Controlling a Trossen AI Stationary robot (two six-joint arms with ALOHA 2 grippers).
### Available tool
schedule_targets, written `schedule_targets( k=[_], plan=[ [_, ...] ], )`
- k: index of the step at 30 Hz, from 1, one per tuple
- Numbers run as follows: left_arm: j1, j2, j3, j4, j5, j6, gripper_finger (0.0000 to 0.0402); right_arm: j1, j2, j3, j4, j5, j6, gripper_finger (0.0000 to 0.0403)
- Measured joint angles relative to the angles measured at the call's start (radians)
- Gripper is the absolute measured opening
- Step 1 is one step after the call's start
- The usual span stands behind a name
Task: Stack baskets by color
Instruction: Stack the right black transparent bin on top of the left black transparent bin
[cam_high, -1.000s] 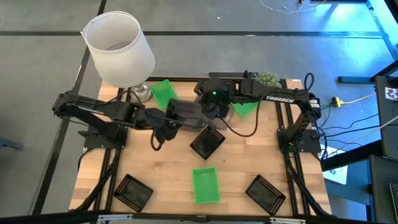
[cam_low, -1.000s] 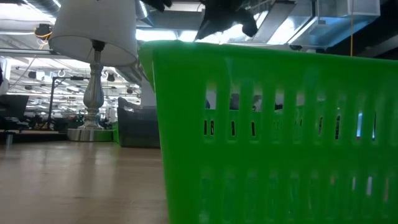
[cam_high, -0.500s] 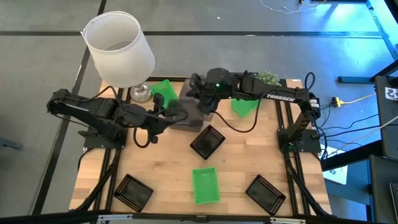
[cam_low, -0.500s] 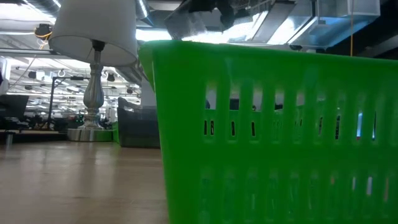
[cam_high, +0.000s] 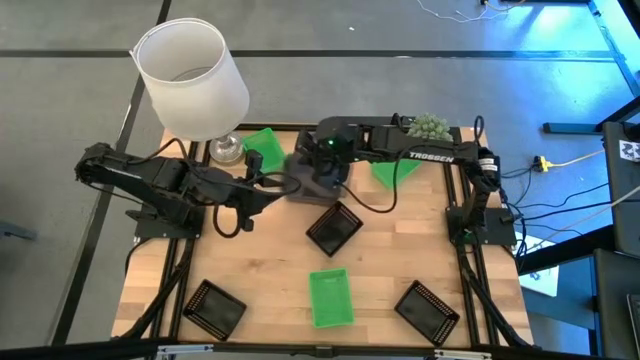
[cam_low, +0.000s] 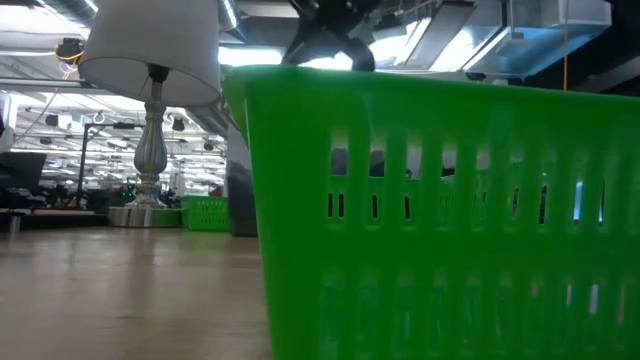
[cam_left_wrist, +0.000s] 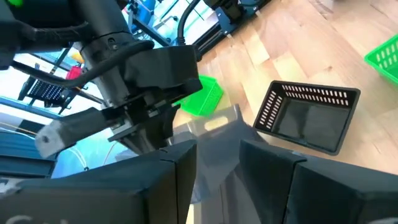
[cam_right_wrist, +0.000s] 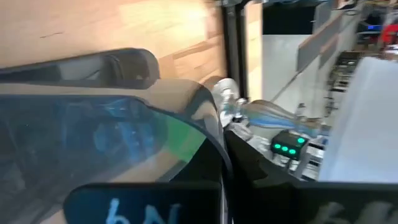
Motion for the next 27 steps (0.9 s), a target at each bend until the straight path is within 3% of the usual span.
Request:
schedule_targets(
  k=[7, 12, 19, 22, 27],
  plan=[
    [0.0, 0.0, 0.0, -0.001, 0.0, 0.0, 0.0115, 0.022, -0.002, 0.02, -0.124, 0.065, 0.002, 0.0],
    [0.0, 0.0, 0.0, 0.0, 0.0, 0.0, 0.0115, 0.028, -0.003, 0.117, -0.199, 0.071, 0.031, 0.0],
    [0.0, 0.0, 0.0, 0.0, 0.0, -0.002, 0.0115, -0.002, -0.004, 0.309, -0.407, -0.095, 0.136, 0.0],
    [0.0, 0.0, 0.0, 0.0, 0.0, -0.003, 0.0115, -0.039, -0.007, 0.322, -0.412, -0.152, 0.157, 0.0],
    [0.0, 0.001, 0.0, 0.0, 0.0, -0.008, 0.0115, -0.087, 0.031, 0.308, -0.411, -0.154, 0.16, 0.0]
  ],
)
